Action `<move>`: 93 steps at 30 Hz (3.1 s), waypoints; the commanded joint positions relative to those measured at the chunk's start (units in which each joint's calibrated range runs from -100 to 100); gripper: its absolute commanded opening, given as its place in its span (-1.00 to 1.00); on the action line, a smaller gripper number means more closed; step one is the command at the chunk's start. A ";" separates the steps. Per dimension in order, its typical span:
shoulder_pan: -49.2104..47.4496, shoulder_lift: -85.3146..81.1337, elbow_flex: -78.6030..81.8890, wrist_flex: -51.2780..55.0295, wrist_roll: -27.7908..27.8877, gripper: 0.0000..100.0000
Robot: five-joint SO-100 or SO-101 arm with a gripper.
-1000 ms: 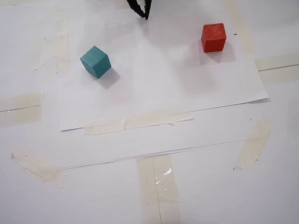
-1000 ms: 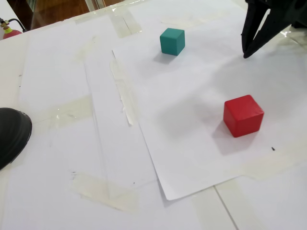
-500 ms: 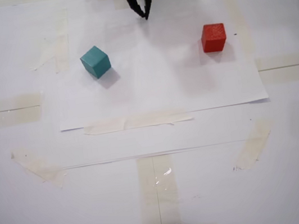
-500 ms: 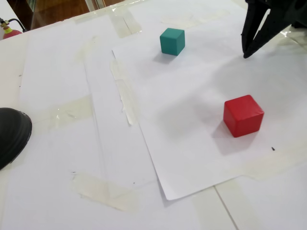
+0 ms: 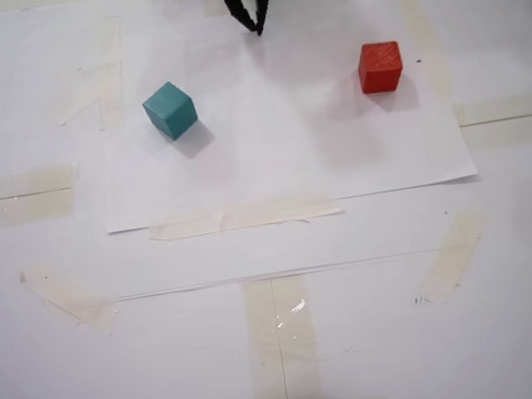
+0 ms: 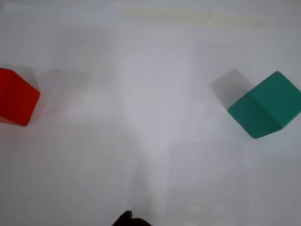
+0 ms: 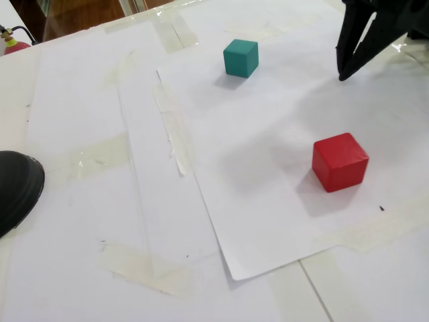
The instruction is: Put the red cube on the top of the blue cube.
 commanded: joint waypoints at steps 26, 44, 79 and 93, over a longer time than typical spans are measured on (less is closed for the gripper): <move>-0.40 18.76 -37.23 15.31 0.44 -0.99; -4.42 45.72 -64.92 16.21 -1.12 -0.99; -24.93 86.06 -102.32 28.85 -14.02 -0.99; -26.82 97.90 -104.50 23.14 -13.97 -0.99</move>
